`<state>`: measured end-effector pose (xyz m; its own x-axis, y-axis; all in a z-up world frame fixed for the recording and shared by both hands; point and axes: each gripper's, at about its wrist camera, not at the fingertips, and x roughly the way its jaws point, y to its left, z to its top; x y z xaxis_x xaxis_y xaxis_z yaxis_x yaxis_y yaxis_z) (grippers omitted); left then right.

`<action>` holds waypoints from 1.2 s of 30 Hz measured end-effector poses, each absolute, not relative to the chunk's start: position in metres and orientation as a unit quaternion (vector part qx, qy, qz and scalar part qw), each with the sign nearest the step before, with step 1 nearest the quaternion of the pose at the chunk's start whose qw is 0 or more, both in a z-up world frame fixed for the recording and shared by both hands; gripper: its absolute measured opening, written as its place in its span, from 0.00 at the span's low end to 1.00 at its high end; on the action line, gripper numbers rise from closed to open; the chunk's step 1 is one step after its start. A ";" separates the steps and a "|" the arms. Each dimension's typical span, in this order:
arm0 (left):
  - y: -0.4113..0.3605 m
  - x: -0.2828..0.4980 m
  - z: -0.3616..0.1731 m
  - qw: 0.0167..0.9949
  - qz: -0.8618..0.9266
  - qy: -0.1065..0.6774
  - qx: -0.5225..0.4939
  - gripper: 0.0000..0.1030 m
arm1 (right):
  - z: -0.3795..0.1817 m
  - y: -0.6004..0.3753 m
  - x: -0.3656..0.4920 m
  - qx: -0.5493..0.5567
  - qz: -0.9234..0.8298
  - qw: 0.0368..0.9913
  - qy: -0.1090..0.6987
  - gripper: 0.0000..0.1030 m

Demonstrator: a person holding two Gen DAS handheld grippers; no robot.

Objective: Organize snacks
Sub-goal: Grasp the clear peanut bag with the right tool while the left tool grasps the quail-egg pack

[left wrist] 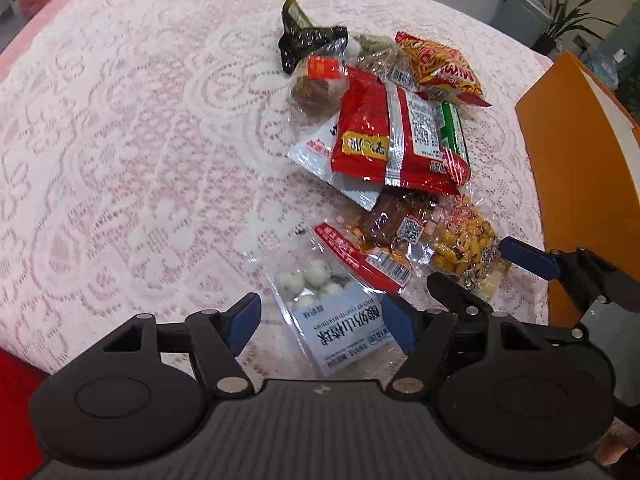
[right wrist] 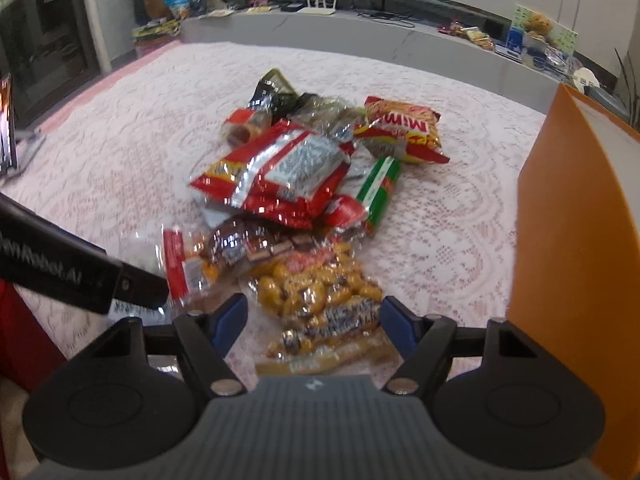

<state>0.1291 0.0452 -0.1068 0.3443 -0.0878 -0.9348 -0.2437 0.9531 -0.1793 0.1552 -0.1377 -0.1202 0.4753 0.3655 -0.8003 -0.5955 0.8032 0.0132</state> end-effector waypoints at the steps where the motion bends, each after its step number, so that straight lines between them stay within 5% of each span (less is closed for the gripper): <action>1: 0.043 0.131 -0.109 0.804 0.053 0.575 -0.141 0.83 | -0.121 -0.139 0.156 -0.133 0.285 0.848 0.428 0.70; 11: 0.016 0.141 -0.119 0.800 0.069 0.588 -0.099 0.88 | -0.127 -0.131 0.148 -0.168 0.283 0.847 0.417 0.70; 19: 0.019 0.139 -0.118 0.804 0.057 0.585 -0.088 0.77 | -0.126 -0.135 0.147 -0.168 0.284 0.849 0.413 0.66; 36: 0.027 0.110 -0.105 0.818 0.044 0.573 -0.028 0.72 | -0.112 -0.132 0.132 -0.209 0.240 0.860 0.399 0.19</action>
<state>0.1104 0.0270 -0.1046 0.3403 0.0395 -0.9395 -0.1032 0.9947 0.0044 0.1323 -0.1321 -0.1123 0.5657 0.2453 -0.7873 -0.5800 0.7971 -0.1683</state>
